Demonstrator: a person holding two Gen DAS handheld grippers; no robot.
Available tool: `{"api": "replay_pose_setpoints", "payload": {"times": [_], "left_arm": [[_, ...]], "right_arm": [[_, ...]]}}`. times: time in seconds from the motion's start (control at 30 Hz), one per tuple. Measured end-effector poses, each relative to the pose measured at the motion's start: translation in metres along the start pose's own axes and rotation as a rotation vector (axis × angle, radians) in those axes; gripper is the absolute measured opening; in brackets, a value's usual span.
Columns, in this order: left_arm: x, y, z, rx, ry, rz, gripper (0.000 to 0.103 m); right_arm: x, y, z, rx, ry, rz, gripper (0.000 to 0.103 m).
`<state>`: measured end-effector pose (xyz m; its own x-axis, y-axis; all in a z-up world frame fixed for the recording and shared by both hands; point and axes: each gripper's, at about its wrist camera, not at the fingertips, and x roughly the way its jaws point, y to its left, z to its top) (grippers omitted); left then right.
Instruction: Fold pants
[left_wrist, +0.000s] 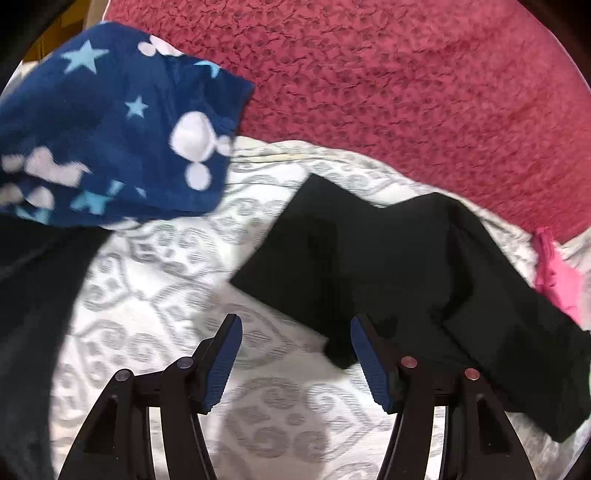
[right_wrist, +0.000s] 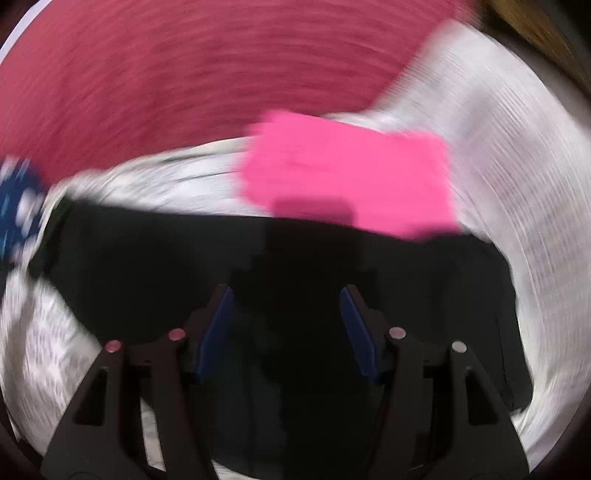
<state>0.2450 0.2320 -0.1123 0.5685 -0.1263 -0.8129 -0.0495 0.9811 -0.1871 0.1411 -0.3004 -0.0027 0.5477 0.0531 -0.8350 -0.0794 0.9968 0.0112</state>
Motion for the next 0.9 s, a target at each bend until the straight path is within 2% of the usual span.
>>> {"api": "replay_pose_setpoints", "payload": {"times": [0.13, 0.2, 0.3, 0.4, 0.47, 0.53, 0.6, 0.7, 0.83, 0.9], "left_arm": [[0.012, 0.003, 0.008, 0.016, -0.06, -0.041, 0.063], [0.015, 0.018, 0.017, -0.031, -0.113, -0.076, 0.063], [0.023, 0.047, 0.025, -0.137, -0.169, -0.149, 0.064], [0.037, 0.07, 0.025, -0.192, -0.124, -0.166, 0.064], [0.04, 0.078, 0.023, -0.231, -0.115, -0.198, 0.064], [0.039, 0.08, 0.02, -0.23, -0.112, -0.209, 0.064], [0.037, 0.074, 0.016, -0.204, -0.111, -0.206, 0.064], [0.034, 0.062, 0.013, -0.13, -0.097, -0.218, 0.064], [0.026, 0.044, 0.004, -0.031, -0.082, -0.375, 0.064], [0.028, 0.029, 0.001, 0.039, -0.067, -0.411, 0.064]], "right_arm": [[0.0, 0.129, 0.038, -0.415, -0.064, 0.062, 0.063], [0.006, 0.181, 0.053, -0.569, -0.085, 0.092, 0.07], [0.02, 0.266, 0.072, -0.803, -0.113, 0.145, 0.07], [0.036, 0.336, 0.073, -1.009, -0.101, 0.222, 0.07], [0.056, 0.376, 0.071, -1.136, -0.099, 0.218, 0.07], [0.073, 0.402, 0.069, -1.198, -0.094, 0.206, 0.07], [0.097, 0.422, 0.074, -1.239, -0.049, 0.205, 0.07], [0.122, 0.426, 0.081, -1.261, 0.03, 0.234, 0.07], [0.149, 0.429, 0.088, -1.294, 0.157, 0.286, 0.07], [0.164, 0.428, 0.089, -1.292, 0.207, 0.274, 0.07]]}}
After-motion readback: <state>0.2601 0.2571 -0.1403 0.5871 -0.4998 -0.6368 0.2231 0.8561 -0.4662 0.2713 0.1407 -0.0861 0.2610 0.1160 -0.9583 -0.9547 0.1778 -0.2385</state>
